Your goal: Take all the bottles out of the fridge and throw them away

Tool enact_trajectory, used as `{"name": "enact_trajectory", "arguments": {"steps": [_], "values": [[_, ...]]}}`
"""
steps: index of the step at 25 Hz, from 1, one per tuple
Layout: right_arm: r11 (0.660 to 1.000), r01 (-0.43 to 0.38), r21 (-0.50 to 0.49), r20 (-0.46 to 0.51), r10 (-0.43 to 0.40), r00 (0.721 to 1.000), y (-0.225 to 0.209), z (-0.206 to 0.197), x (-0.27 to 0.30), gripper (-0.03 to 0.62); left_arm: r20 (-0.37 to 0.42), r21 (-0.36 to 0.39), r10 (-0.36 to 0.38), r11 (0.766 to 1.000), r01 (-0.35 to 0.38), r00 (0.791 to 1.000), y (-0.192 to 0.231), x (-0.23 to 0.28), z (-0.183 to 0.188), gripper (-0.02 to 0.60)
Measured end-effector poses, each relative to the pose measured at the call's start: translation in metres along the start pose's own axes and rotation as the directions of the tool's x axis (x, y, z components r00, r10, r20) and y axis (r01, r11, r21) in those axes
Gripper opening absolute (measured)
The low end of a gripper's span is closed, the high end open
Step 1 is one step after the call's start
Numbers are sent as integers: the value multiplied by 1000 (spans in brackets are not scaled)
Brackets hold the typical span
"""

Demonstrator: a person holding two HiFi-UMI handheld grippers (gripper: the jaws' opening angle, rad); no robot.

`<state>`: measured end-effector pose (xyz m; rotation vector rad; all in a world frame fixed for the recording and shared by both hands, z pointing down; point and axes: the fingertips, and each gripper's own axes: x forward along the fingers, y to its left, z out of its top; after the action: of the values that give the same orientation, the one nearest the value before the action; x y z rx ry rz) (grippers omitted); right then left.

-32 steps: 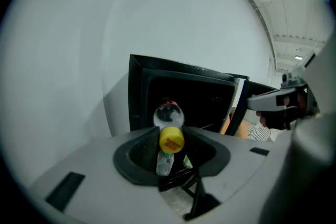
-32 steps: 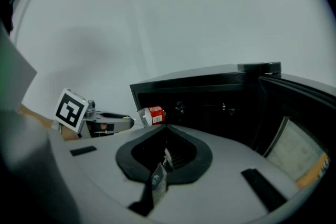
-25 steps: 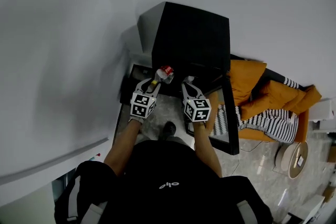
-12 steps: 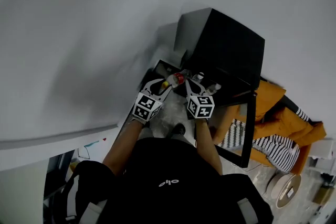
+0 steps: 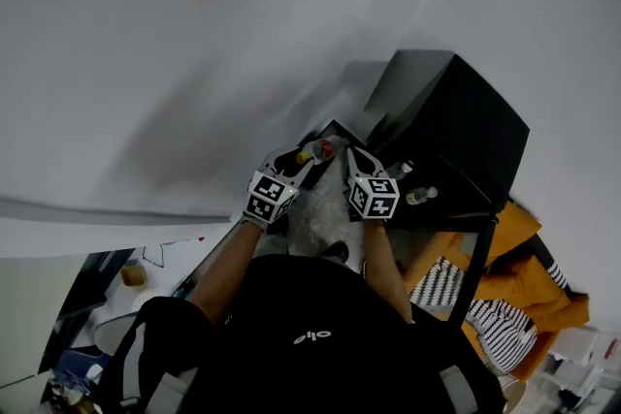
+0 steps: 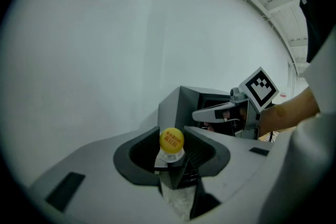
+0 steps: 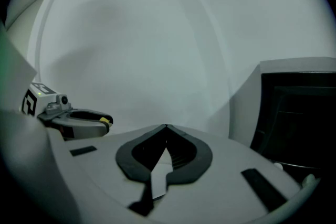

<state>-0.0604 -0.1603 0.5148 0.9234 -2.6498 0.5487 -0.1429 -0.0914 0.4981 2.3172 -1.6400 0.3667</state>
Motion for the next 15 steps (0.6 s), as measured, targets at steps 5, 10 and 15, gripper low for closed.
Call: {"name": "enact_trajectory", "arguments": {"steps": [5,10,15], "values": [[999,-42,-16,-15,42,999,20,1,23,9,3,-23,58,998,-58,998,27,-16,-6,140],[998,-58,-27,-33,57,998,26,-2,37,9,-6,-37,86,996,-86,996,43,-18,-14,140],[997,-54,-46,-62,51,997,26,-8,52,9,-21,-52,106,993,-107,994,57,-19,-28,140]]}}
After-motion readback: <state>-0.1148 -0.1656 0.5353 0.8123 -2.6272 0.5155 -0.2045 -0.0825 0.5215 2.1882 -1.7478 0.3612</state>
